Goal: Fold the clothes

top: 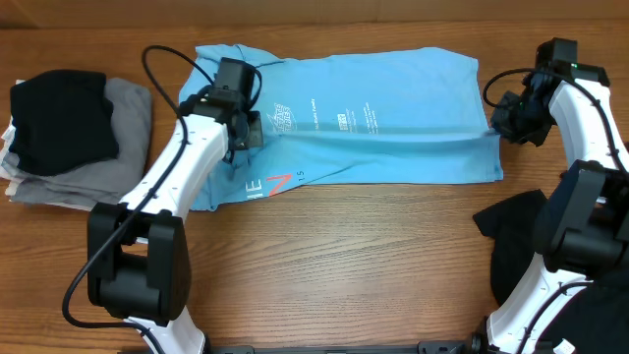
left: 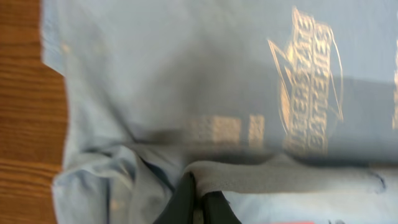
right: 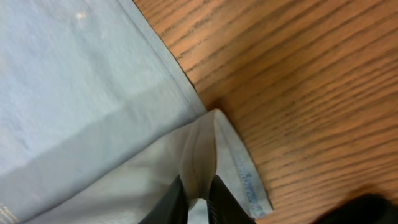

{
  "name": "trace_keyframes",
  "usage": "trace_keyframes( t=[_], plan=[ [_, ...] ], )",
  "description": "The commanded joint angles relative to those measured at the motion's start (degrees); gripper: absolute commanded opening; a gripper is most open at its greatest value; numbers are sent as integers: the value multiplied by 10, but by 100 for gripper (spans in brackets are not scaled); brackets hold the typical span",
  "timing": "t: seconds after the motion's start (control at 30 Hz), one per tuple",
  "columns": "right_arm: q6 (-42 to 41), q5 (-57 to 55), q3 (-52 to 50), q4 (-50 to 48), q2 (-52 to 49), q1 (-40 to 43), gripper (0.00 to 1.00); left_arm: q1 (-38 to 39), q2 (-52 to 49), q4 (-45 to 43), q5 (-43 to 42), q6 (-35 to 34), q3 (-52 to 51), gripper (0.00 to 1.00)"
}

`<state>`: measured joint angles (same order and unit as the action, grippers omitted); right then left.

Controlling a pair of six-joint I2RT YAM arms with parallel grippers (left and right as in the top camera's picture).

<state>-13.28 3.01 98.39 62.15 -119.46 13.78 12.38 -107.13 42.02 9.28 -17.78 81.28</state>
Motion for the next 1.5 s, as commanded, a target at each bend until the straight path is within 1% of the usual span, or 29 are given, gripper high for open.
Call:
trace_keyframes(
  t=[0.0,0.13,0.17,0.3,0.4,0.43,0.5,0.53,0.6,0.63,0.7,0.83,0.9,0.93,1.03,1.17,1.23,1.3,1.37,1.47],
  plan=[
    [0,1,1,-9,-2,0,15,-7,-8,-25,16,9,6,5],
    [0,1,1,-17,-2,0,15,-6,-16,-59,16,9,6,6],
    [0,1,1,-19,-2,0,15,-6,-21,-67,16,8,6,8],
    [0,1,1,-26,-2,0,16,-6,-35,-70,16,9,6,9],
    [0,1,1,-34,-2,0,19,-6,-51,-67,16,9,6,10],
    [0,2,1,-37,-2,0,24,-6,-57,-66,16,9,6,11],
    [0,1,1,-41,-2,0,42,-6,-65,-64,17,9,6,13],
    [2,1,1,-41,-2,0,46,-6,-67,-64,21,9,6,17],
    [14,1,1,-35,-2,1,51,-6,-68,-67,38,3,6,26],
    [16,-3,1,-29,-2,1,55,-7,-68,-70,49,-2,6,28],
    [15,-13,1,-15,-2,2,58,-8,-66,-74,61,-2,9,34],
    [13,-14,1,37,-2,9,59,-13,-66,-73,78,0,16,38],
    [14,-14,1,59,-2,10,59,-17,-66,-68,87,0,24,48],
    [14,-14,1,68,-2,10,60,-21,-66,-62,93,0,31,51],
    [23,-14,1,83,-2,10,60,-31,-66,-31,92,0,63,56],
    [22,-14,-2,92,-2,10,60,-37,-66,44,74,0,125,58],
    [22,-14,-10,89,-2,10,60,-37,-66,98,43,-1,152,60],
    [22,-14,-24,85,-2,10,60,-37,-66,154,-17,-2,169,60],
    [22,-14,-45,77,-2,10,60,-37,-67,211,-64,-5,170,57],
    [23,-12,-82,51,-2,10,60,-37,-69,279,-76,-34,151,56]
  ],
)
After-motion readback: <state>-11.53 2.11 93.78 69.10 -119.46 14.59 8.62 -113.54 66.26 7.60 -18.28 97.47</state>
